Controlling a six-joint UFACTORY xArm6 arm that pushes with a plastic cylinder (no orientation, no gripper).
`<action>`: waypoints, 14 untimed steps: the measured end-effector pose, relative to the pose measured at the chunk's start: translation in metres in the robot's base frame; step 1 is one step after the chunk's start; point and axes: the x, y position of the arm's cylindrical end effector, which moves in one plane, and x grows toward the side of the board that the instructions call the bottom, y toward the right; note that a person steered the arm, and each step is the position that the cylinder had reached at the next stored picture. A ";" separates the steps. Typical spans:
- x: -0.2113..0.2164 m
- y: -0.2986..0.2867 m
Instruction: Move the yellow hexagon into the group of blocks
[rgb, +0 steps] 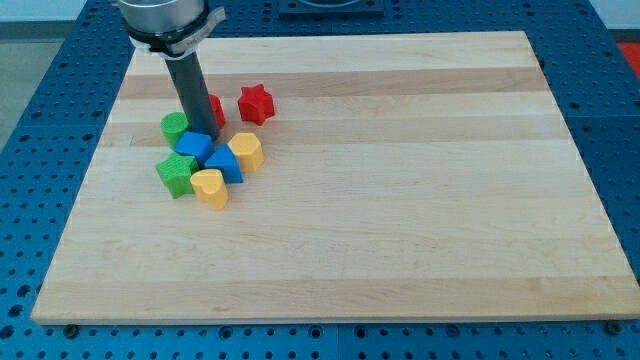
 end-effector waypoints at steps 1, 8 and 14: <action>-0.002 0.051; -0.036 0.036; -0.094 -0.016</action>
